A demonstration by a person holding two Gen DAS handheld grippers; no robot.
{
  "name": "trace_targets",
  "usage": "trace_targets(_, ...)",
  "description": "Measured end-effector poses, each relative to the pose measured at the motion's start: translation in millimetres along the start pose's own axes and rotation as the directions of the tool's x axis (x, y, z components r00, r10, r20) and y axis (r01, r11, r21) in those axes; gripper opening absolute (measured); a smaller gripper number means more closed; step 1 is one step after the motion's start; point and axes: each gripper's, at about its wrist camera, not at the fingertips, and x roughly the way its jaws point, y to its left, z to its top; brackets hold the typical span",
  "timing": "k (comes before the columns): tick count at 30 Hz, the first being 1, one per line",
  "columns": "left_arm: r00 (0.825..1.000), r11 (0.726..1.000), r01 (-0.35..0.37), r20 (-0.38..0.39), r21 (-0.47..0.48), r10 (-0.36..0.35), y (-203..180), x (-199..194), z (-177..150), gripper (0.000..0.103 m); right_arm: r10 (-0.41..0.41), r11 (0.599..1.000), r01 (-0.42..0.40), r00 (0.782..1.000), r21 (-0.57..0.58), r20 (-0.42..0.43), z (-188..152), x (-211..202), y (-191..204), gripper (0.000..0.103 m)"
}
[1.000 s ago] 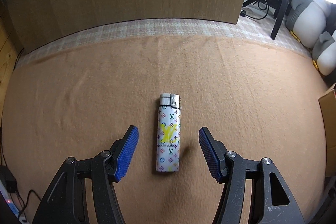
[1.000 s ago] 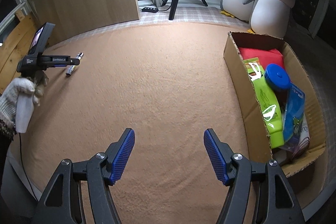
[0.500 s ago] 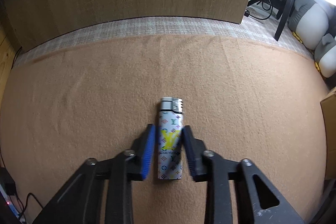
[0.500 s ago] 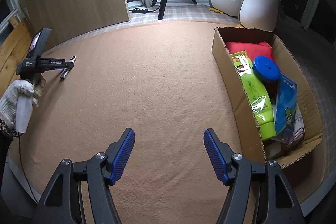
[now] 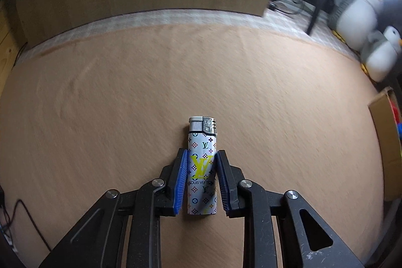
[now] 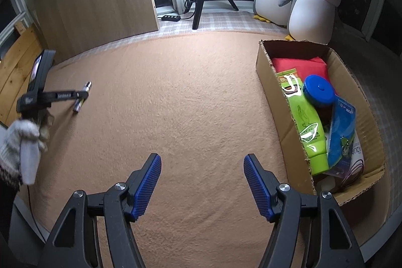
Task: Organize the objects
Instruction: 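Carry the lighter into the box with the left gripper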
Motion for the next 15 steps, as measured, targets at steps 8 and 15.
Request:
trace_targets(8, 0.997, 0.996, 0.071, 0.008, 0.049, -0.072, -53, -18, -19, 0.025, 0.007, 1.0, -0.008, 1.0, 0.021, 0.013, -2, -4, -14, 0.064)
trace_targets(15, 0.99, 0.984, 0.13, 0.047, 0.123, -0.136, -116, -42, -12, 0.025, 0.007, 0.999, -0.008, 1.0, 0.047, 0.028, -6, -13, -34, 0.064)
